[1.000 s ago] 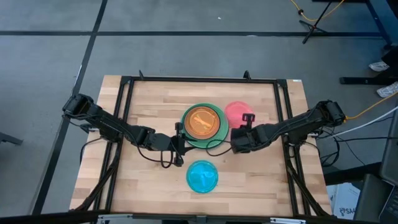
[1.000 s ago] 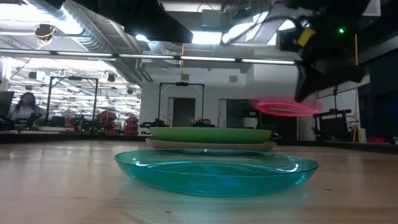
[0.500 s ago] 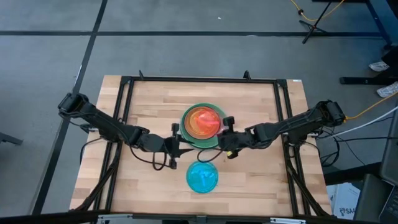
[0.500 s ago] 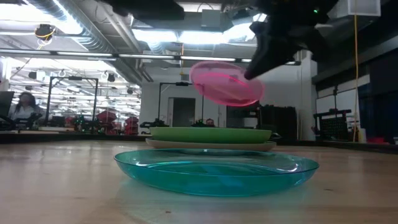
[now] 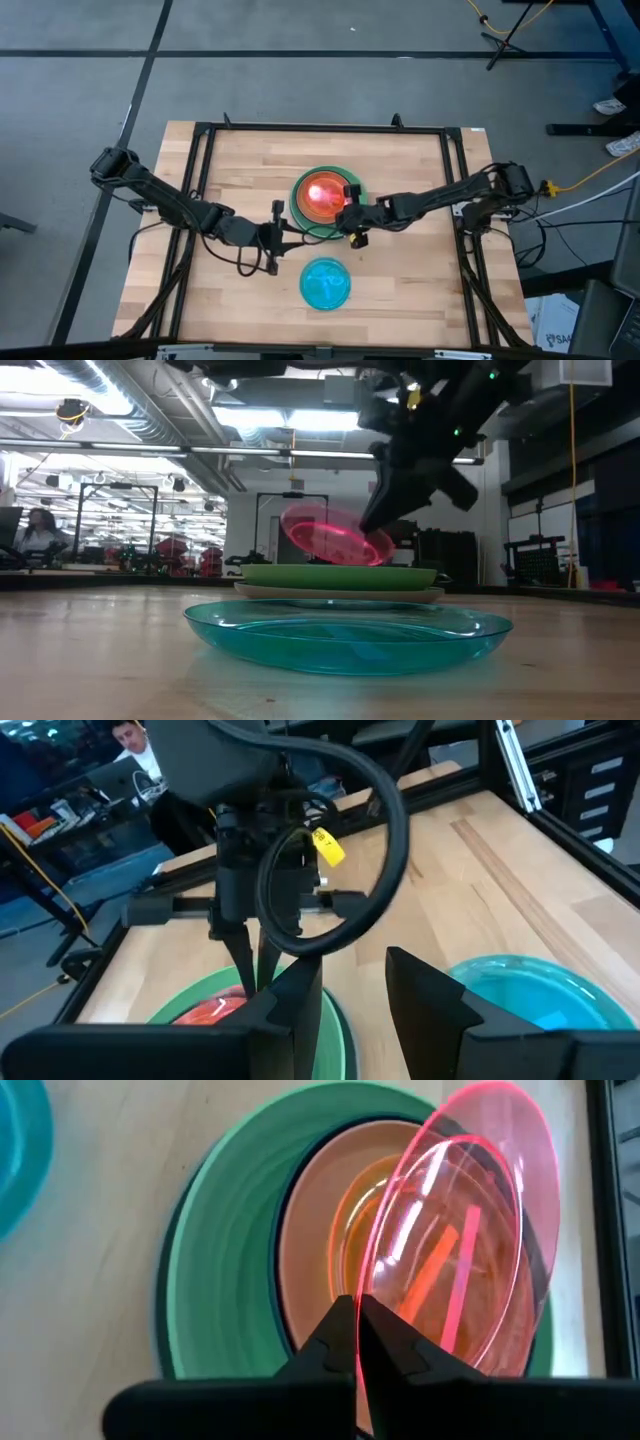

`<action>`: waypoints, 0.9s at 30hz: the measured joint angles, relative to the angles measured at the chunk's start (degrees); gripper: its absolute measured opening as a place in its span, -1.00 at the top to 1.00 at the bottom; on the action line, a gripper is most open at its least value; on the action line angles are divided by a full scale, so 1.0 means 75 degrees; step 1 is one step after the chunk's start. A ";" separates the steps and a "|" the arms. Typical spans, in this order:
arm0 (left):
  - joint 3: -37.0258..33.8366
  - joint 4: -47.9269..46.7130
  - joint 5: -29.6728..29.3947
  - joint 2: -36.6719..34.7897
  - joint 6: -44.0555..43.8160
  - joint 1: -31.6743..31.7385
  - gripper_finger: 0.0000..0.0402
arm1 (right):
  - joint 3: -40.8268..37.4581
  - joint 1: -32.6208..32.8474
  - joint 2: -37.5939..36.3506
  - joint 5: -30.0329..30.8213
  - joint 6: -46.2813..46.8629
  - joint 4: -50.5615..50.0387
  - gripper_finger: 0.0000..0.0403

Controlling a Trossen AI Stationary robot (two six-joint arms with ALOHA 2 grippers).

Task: Stack plastic plates
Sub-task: Stack the light pink plate on top of the light orange plate

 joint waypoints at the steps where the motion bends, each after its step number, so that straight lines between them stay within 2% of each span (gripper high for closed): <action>1: 0.0000 -0.0009 0.0002 0.0003 -0.0005 0.0000 0.47 | 0.0000 -0.0043 0.0085 0.0012 -0.0091 0.0064 1.00; 8: -0.0003 0.0009 0.0003 0.0003 -0.0019 -0.0003 0.47 | -0.0003 -0.0136 0.0464 0.0055 -0.0125 0.0092 1.00; 19: -0.0003 0.0030 0.0006 0.0003 -0.0035 0.0000 0.47 | -0.0006 -0.0133 0.0484 0.0054 -0.0093 0.0218 0.98; 27: -0.0003 0.0030 0.0006 0.0003 -0.0082 -0.0003 0.47 | -0.0006 -0.0130 0.0484 0.0057 0.0129 0.0217 0.64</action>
